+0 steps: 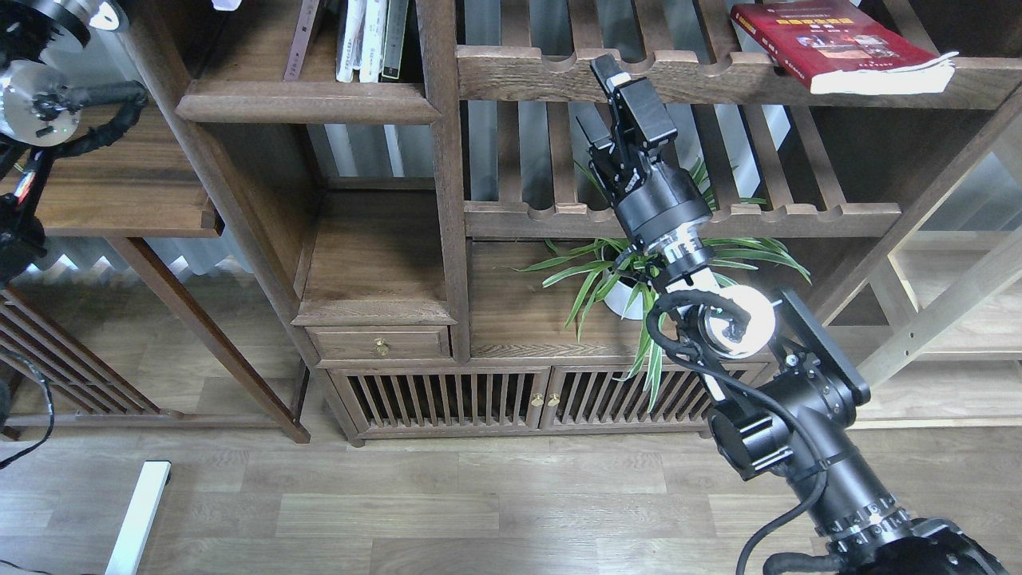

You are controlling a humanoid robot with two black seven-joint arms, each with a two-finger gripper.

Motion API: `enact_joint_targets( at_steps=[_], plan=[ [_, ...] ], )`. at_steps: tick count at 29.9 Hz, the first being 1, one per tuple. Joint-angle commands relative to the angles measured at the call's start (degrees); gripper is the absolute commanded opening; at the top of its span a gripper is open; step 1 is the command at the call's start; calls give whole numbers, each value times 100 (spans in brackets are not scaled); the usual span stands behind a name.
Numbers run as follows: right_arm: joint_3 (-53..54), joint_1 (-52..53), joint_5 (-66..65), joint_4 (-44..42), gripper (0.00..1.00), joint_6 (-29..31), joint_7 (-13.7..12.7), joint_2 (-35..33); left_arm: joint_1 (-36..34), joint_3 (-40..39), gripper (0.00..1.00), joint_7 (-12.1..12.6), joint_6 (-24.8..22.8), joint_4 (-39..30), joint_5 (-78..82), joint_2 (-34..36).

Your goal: Organize books on shelf

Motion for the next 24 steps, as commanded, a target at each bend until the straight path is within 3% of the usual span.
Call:
enact_joint_targets(
  at_steps=[1, 24],
  plan=[
    [-5, 5, 8, 2, 89, 0, 0, 0, -50, 21, 2, -100, -27, 169, -1, -47],
    [92, -12, 60, 81, 88, 44, -9, 0, -735, 671, 2, -505, -255, 1593, -1, -583]
  ],
)
